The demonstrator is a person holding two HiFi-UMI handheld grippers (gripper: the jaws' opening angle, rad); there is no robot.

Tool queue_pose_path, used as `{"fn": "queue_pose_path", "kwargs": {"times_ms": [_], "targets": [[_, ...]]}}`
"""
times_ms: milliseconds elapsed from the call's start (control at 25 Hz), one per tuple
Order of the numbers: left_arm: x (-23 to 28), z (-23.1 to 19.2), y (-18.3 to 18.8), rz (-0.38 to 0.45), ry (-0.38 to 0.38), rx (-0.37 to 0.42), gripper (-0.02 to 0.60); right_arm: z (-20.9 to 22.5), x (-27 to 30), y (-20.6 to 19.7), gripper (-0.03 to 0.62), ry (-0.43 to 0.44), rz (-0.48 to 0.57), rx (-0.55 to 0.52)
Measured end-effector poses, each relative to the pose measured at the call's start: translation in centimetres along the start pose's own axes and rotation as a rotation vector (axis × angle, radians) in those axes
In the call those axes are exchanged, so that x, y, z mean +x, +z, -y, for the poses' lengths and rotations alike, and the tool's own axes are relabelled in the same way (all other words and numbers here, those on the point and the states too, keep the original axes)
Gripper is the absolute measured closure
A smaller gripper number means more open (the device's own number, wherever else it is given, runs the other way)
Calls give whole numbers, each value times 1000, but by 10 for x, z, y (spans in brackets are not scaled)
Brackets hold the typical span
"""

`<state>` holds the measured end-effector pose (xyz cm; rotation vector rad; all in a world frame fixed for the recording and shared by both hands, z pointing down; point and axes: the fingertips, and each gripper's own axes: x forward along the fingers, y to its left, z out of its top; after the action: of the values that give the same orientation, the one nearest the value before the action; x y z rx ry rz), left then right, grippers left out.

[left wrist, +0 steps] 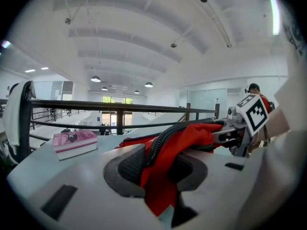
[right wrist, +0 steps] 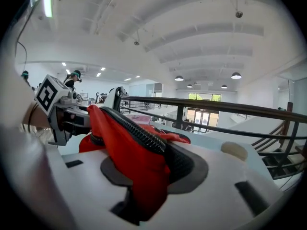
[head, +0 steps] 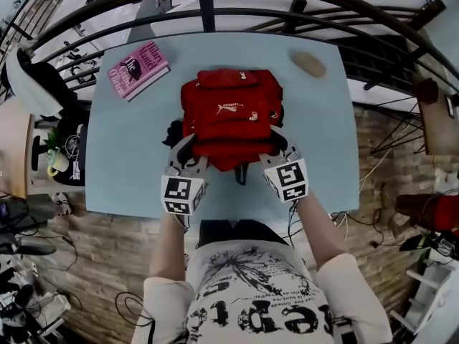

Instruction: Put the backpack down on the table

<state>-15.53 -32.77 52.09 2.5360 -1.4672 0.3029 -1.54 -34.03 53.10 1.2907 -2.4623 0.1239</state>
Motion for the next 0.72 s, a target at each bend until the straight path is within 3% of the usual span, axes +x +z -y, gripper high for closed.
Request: {"fn": "queue_pose_path", "kwargs": {"times_ms": [400, 720], "targets": [[-13, 15, -57, -66, 63, -16, 485, -20, -11, -51, 416, 40, -58, -25], [-13, 17, -97, -52, 79, 43, 469, -29, -10, -90, 391, 63, -99, -5]]}}
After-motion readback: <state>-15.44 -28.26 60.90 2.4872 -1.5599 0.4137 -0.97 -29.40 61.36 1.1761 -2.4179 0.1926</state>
